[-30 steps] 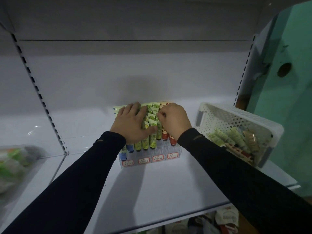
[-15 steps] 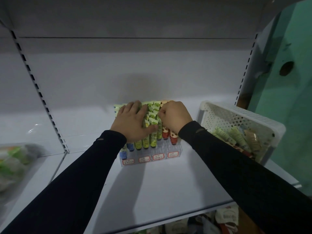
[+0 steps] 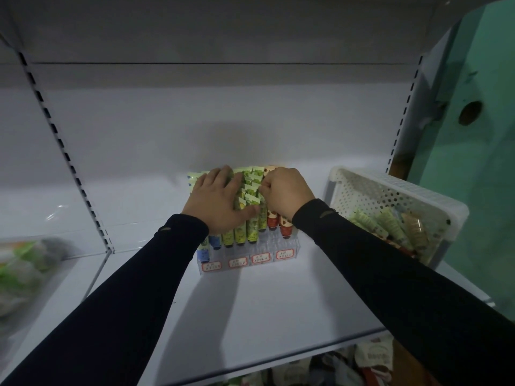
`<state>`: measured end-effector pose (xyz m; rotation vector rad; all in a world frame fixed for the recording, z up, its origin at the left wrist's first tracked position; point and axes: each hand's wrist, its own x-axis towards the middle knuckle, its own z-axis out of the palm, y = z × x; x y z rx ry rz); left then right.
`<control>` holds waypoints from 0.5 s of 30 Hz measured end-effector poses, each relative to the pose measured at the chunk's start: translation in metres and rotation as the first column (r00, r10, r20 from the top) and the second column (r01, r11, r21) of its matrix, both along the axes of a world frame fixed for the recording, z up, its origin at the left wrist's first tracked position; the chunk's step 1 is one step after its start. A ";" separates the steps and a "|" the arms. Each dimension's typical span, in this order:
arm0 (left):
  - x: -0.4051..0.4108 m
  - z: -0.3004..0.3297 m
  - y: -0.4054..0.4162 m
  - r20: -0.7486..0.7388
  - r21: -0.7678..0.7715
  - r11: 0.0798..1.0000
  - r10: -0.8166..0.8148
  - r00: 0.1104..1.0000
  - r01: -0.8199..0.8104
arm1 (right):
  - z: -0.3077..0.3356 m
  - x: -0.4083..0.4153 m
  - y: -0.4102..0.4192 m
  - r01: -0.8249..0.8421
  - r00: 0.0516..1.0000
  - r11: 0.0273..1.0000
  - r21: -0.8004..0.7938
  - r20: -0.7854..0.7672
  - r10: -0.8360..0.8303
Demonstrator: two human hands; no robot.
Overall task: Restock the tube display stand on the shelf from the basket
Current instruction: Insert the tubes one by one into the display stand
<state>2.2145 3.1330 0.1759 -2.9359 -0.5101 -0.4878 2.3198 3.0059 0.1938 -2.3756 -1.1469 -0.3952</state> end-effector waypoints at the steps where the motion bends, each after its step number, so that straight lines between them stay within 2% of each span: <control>1: 0.000 0.000 0.000 0.002 -0.006 1.000 0.001 1.000 -0.001 | 0.001 -0.001 -0.003 -0.013 1.000 1.000 0.016 0.004 0.013; 7: -0.002 0.007 0.001 0.002 -0.071 0.997 -0.024 1.000 0.024 | 0.018 -0.002 -0.027 -0.033 0.998 0.978 0.207 0.058 0.022; 11: -0.011 0.027 -0.010 0.094 -0.122 0.988 -0.081 0.992 0.092 | 0.027 -0.004 -0.068 -0.003 1.000 0.938 0.347 0.023 -0.006; 13: -0.015 0.035 -0.023 0.154 -0.124 0.980 -0.139 0.978 0.158 | 0.023 -0.001 -0.087 0.024 0.999 0.939 0.343 0.026 -0.035; 15: -0.018 0.039 -0.042 0.203 -0.130 0.962 -0.211 0.956 0.240 | 0.013 0.003 -0.107 0.063 0.997 0.960 0.274 0.028 -0.073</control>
